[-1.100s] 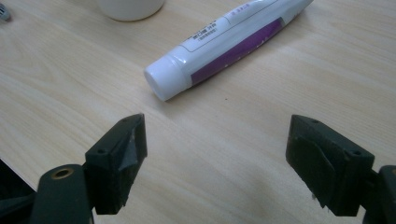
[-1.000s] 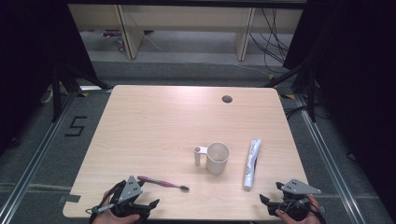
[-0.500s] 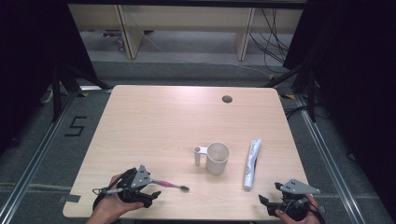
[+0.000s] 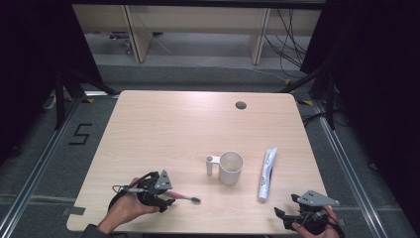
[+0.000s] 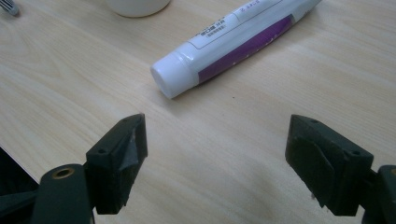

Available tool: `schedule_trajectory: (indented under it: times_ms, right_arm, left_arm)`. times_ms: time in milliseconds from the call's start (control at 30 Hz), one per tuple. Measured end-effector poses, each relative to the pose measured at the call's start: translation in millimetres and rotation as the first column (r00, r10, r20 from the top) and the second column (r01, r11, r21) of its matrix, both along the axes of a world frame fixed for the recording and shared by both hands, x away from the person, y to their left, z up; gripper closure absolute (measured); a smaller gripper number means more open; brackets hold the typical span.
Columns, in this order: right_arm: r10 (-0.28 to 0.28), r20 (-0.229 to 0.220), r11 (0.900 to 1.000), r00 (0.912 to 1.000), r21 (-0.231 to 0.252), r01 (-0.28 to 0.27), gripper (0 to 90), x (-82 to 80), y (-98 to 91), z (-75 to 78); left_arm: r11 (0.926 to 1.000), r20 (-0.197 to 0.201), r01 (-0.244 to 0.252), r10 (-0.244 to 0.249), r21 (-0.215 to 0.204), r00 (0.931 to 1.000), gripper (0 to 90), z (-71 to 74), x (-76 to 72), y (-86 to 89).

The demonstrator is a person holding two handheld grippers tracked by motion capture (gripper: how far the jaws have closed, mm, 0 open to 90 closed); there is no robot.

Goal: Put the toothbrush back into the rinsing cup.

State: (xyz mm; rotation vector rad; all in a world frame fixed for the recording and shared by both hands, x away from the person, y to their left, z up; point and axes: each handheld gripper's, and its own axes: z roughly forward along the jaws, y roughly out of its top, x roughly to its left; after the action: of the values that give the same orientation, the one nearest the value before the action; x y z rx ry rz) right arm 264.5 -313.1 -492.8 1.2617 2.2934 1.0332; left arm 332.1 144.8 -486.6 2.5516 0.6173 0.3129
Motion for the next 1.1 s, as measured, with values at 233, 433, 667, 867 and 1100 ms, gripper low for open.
schedule_trajectory:
  times_ms: [233, 433, 667, 867, 1100]
  right_arm:
    - [-0.03, -0.025, 0.9995, 0.9992, 0.004, 0.03, 22.1, -3.2, 2.3, 1.0]
    - [-0.02, -0.016, 0.9998, 0.9997, -0.006, 0.02, 22.3, -2.6, 1.2, 1.2]
    - [-0.003, -0.001, 0.9999, 1.0, -0.012, 0.003, 22.3, -0.7, 0.3, 0.1]
    - [0.002, -0.013, 0.9999, 0.9999, -0.014, -0.002, 22.4, -1.0, 1.2, -0.3]
    - [-0.012, -0.024, 0.9999, 0.9996, -0.009, 0.012, 22.4, -2.4, 2.4, -0.4]
  left_arm:
    - [0.999, -0.028, 0.016, -0.014, 0.041, 0.9995, 53.6, -3.0, 5.3, -2.8]
    - [0.9952, -0.047, 0.05, -0.047, 0.084, 0.9978, 68.7, -1.5, 8.6, -5.8]
    - [0.9875, -0.119, 0.058, -0.041, 0.146, 0.992, 77.4, 2.8, 11.0, -15.8]
    - [0.9846, -0.153, 0.042, -0.016, 0.17, 0.9881, 73.0, 3.7, 14.6, -20.6]
    - [0.9821, -0.182, 0.024, 0.01, 0.187, 0.9833, 75.5, 4.6, 19.8, -28.4]
